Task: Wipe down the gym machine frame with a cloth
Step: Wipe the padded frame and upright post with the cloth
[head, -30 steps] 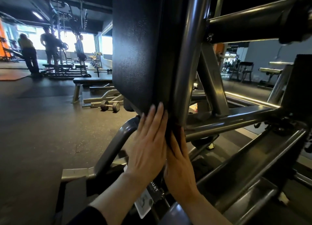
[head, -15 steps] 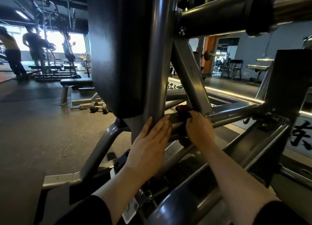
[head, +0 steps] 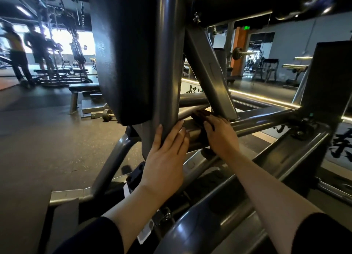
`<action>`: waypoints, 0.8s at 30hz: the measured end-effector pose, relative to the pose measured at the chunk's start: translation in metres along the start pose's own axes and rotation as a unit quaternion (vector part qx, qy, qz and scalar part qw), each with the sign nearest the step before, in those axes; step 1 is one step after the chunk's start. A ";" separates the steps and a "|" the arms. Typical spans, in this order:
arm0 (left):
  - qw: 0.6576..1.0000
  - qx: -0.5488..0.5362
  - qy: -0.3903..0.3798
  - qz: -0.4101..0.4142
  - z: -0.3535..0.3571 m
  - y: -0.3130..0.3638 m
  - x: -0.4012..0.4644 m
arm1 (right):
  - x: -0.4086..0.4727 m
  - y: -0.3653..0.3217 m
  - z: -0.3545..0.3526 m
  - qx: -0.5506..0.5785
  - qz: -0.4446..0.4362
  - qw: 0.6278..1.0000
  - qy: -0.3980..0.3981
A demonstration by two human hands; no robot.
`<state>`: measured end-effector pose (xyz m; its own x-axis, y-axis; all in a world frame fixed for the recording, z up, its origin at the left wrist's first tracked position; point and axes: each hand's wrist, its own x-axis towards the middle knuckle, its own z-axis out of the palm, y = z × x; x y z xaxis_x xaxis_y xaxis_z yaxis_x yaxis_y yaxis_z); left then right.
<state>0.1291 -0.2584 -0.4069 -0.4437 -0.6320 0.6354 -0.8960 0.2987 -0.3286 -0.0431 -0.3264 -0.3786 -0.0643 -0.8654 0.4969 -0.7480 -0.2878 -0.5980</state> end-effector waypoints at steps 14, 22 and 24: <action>0.998 0.029 0.053 0.006 -0.022 -0.001 0.023 | -0.036 0.000 -0.001 0.012 -0.090 0.995 0.034; 0.977 0.156 0.104 0.106 -0.079 -0.058 0.100 | -0.011 -0.071 -0.028 0.211 -0.084 0.949 0.220; 0.977 0.178 0.089 0.081 -0.077 -0.057 0.101 | 0.007 -0.095 -0.028 0.234 -0.124 0.922 0.282</action>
<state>0.1341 -0.2840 -0.2704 -0.6033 -0.4538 0.6558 -0.7649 0.0965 -0.6369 0.0094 -0.2933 -0.3007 -0.3621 -0.4358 0.8240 -0.4267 -0.7085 -0.5621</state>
